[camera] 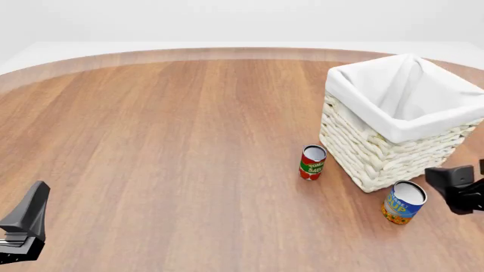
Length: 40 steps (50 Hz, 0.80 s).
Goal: Pick up the alphabet soup and the cream cheese box, and put them in the basket.
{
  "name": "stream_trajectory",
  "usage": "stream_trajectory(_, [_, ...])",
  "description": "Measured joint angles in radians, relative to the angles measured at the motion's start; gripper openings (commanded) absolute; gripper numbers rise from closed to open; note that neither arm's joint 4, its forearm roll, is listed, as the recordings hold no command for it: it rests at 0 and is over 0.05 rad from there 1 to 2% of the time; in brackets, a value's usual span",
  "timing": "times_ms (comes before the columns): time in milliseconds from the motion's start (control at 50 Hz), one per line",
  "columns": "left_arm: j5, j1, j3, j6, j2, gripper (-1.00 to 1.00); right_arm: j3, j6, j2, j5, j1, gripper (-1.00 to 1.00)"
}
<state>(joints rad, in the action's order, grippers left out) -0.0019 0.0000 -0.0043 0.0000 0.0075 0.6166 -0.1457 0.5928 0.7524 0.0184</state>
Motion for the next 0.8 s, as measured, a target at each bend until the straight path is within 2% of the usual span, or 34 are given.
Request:
stream_trajectory(460, [0.0, 0.0, 0.0, 0.0, 0.0, 1.0, -0.077, -0.034, 0.064, -0.083, -0.047, 1.0])
stream_trajectory(800, [0.0, 0.0, 0.0, 0.0, 0.0, 1.0, -0.134, -0.004, 0.112, -0.152, -0.067, 1.0])
